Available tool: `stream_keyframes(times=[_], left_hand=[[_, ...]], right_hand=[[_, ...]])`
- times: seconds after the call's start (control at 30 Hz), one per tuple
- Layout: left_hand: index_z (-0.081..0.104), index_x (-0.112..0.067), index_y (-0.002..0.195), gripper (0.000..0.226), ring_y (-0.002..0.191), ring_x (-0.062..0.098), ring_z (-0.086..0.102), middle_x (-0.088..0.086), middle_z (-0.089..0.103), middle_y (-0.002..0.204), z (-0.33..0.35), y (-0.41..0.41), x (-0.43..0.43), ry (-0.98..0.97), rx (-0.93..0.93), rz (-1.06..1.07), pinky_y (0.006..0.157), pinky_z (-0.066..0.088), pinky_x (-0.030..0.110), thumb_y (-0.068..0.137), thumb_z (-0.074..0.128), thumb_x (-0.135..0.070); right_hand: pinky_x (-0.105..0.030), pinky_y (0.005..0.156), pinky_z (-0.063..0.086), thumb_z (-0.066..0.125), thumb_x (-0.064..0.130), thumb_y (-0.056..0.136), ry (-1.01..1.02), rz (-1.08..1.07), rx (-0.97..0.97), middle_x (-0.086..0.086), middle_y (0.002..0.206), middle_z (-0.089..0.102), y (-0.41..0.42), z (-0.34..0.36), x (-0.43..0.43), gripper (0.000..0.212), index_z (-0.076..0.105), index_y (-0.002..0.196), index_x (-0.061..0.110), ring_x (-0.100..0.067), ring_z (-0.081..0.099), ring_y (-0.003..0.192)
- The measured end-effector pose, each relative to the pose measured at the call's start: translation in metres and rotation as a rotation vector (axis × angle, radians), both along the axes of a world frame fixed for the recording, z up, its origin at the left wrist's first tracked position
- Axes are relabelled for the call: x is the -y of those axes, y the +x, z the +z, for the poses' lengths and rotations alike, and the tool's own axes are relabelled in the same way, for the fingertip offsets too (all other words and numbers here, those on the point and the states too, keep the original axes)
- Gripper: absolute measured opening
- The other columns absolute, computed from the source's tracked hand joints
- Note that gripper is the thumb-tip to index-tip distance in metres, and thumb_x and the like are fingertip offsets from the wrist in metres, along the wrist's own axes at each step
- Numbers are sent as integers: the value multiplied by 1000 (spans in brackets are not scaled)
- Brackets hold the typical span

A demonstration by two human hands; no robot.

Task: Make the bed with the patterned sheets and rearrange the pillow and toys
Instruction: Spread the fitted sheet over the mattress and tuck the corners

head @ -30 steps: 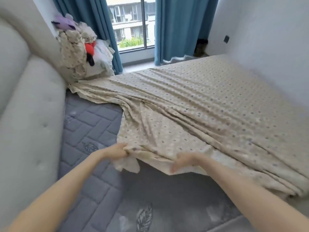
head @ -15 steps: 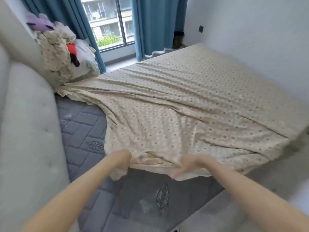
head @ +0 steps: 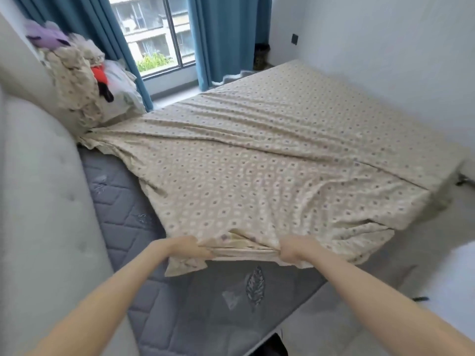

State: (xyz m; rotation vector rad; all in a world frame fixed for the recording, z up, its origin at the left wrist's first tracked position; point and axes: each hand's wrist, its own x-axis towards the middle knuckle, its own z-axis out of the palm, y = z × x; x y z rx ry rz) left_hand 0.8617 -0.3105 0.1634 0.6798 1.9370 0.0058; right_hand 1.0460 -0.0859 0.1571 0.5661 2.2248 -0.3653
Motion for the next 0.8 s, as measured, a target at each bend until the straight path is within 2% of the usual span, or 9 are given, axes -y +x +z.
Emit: stream_keyframes(times=[0.07, 0.17, 0.23, 0.33, 0.4, 0.5, 0.6, 0.7, 0.8], left_hand=[[56, -14, 115, 75, 98, 15, 56, -7, 57, 110, 8, 0, 11, -66, -30, -112, 80, 46, 23, 66, 68, -70], [63, -7, 94, 31, 71, 14, 49, 9, 66, 96, 3, 6, 31, -76, -306, -351, 54, 36, 22, 83, 67, -35], [62, -5, 101, 24, 72, 16, 49, 10, 66, 102, -1, 9, 48, -63, -365, -342, 60, 39, 23, 86, 61, -25], [60, -7, 82, 14, 55, 13, 42, 7, 61, 79, -4, 12, 69, -39, -270, -369, 41, 33, 18, 87, 59, -20], [52, -12, 72, 16, 58, 13, 45, 5, 58, 76, -7, 13, 83, -13, -267, -377, 46, 34, 20, 86, 55, -18], [54, -13, 88, 19, 77, 18, 54, 6, 64, 97, -12, 13, 101, 68, -315, -356, 58, 37, 25, 87, 57, -31], [52, -15, 82, 45, 65, 11, 50, -4, 57, 75, -10, 18, 113, 76, -353, -417, 52, 34, 22, 74, 69, -56], [54, -13, 85, 27, 75, 16, 55, 0, 59, 84, -17, 26, 117, 118, -458, -459, 61, 42, 24, 80, 67, -36], [60, -10, 98, 19, 90, 23, 62, 6, 64, 98, -23, 34, 121, 178, -502, -444, 71, 48, 28, 86, 57, -25]], right_hand=[[-27, 55, 39, 48, 16, 85, 56, -31, -58, -3, 87, 60, 6, -3, 12, 11, 58, 88, 13, -22, 59, 77], [-27, 55, 36, 48, 16, 84, 138, -8, -106, -2, 76, 55, 14, -7, 43, 11, 50, 74, 16, -17, 51, 66], [-29, 65, 41, 48, 20, 86, 168, 13, -84, -5, 94, 63, 21, -12, 67, 9, 55, 88, 16, -21, 56, 80], [-31, 76, 47, 47, 28, 85, 157, -43, -26, -8, 114, 61, 36, -20, 98, 33, 58, 113, 14, -25, 59, 99], [-30, 79, 48, 47, 30, 83, 114, -111, -26, -9, 118, 58, 46, -23, 117, 40, 57, 117, 12, -26, 59, 102], [-27, 74, 45, 52, 39, 81, 75, -138, 12, -9, 114, 62, 56, -24, 136, 41, 60, 110, 12, -27, 60, 100], [-27, 68, 45, 66, 40, 78, 102, -121, 55, -10, 103, 64, 64, -27, 150, 35, 63, 100, 12, -26, 63, 92], [-30, 76, 48, 57, 10, 85, 210, -151, -19, -13, 112, 63, 72, -33, 157, 24, 64, 108, 5, -27, 63, 102], [-31, 83, 48, 51, 0, 87, 266, -176, -35, -14, 117, 62, 77, -40, 161, 27, 62, 112, 2, -28, 62, 107]])
